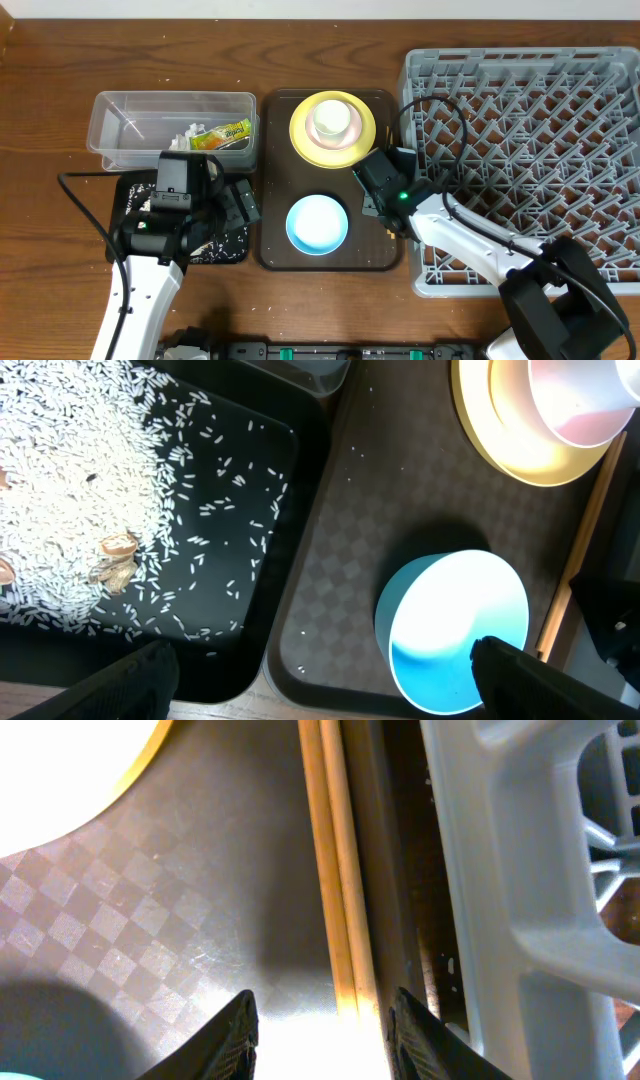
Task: Sort waste into correct bins and load items into the dishwasher rack
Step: 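Lower the right gripper and pinch one wooden chopstick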
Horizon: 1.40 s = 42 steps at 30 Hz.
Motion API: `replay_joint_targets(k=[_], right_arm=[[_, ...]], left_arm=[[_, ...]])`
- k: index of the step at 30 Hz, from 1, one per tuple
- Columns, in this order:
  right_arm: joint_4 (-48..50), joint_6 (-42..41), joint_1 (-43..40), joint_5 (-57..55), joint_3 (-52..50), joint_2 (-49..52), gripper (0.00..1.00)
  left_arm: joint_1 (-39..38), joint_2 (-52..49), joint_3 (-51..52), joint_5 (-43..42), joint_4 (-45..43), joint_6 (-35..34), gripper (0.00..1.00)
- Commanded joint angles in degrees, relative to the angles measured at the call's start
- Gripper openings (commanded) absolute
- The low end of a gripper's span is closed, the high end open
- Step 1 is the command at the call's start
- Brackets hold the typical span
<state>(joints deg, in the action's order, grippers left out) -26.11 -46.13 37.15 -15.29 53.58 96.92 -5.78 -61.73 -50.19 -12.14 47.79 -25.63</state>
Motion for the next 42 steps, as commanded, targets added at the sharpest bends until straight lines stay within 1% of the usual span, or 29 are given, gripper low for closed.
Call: replay_joint_targets(k=[1, 10, 13, 17, 22, 25, 29, 31, 35, 38, 42], right_arm=[[-0.52, -2.89, -1.29, 0.22, -0.35, 1.51, 0.42], [-0.09, -3.13, -1.29, 1.49, -0.35, 3.76, 0.43], [-0.09, -3.13, -1.20, 3.63, -0.35, 3.98, 0.45], [0.22, -3.10, -1.14, 5.73, -0.35, 5.20, 0.45], [0.35, -3.13, -1.07, 5.79, -0.35, 5.49, 0.38], [0.52, -3.02, -1.03, 5.90, -0.35, 5.49, 0.32], [0.72, -0.59, -0.33, 5.79, 0.44, 5.46, 0.32], [0.42, 2.14, -0.33, 5.20, 1.55, 5.46, 0.32], [-3.41, 5.60, -0.37, 2.64, 5.18, 5.46, 0.35], [-5.16, 6.56, -0.37, 1.60, 7.54, 5.46, 0.36], [-4.22, 6.58, -0.37, 1.57, 8.59, 5.46, 0.36]], left_arm=[[0.24, 0.00, -0.92, -0.50, 0.17, 0.31, 0.96], [0.24, 0.02, -0.92, -0.50, 0.17, 0.31, 0.96], [0.24, 0.00, -0.92, -0.50, 0.17, 0.31, 0.96], [0.24, 0.02, -0.92, -0.50, 0.17, 0.31, 0.96], [0.24, 0.00, -0.92, -0.50, 0.17, 0.31, 0.96], [0.24, 0.00, -0.92, -0.50, 0.17, 0.31, 0.96], [0.24, 0.02, -0.92, -0.50, 0.15, 0.31, 0.96], [0.24, 0.02, -0.92, -0.50, 0.17, 0.31, 0.96], [0.24, 0.00, -0.92, -0.50, 0.17, 0.31, 0.96], [0.24, 0.02, -0.92, -0.50, 0.17, 0.31, 0.96], [0.24, 0.00, -0.92, -0.50, 0.17, 0.31, 0.96]])
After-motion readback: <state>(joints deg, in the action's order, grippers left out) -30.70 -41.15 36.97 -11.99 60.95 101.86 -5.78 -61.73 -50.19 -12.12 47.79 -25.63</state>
